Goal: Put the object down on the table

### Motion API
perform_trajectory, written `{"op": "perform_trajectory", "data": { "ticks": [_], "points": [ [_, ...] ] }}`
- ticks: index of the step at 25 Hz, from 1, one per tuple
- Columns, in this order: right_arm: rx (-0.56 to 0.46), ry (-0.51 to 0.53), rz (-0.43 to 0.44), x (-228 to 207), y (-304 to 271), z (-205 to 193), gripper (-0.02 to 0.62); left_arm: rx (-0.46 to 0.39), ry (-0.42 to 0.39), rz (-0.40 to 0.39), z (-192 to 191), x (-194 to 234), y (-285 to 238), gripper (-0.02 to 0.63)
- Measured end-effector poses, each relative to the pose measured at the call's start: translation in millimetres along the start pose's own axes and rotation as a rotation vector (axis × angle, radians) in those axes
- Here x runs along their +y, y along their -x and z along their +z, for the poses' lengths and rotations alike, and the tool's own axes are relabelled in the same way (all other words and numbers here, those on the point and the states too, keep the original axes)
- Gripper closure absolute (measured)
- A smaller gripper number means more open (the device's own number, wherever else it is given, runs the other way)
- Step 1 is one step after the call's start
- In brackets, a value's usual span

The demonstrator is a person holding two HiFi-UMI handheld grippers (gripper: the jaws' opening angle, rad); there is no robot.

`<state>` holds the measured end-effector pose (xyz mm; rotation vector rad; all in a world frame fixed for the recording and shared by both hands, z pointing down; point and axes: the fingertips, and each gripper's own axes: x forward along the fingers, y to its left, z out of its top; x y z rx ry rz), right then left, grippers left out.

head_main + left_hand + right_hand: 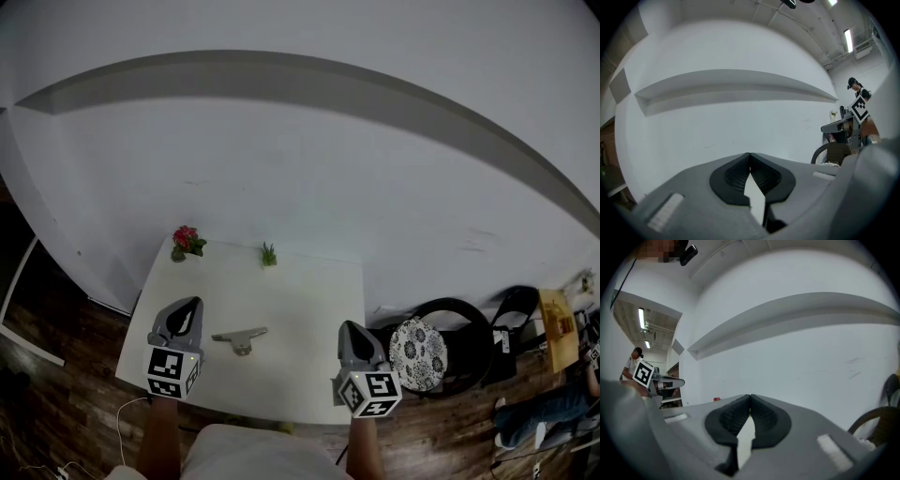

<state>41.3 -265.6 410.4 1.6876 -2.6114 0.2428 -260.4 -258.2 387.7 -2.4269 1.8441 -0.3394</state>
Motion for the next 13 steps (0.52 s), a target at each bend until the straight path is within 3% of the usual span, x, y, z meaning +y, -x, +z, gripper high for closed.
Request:
{"op": "perform_trajectory", "data": {
  "ticks": [13],
  "points": [
    [-0.009, 0.003, 0.006, 3.9, 6.0, 3.6, 0.593, -0.011, 0.002, 0.002, 6.3, -0.4, 6.1, 0.597]
  ]
}}
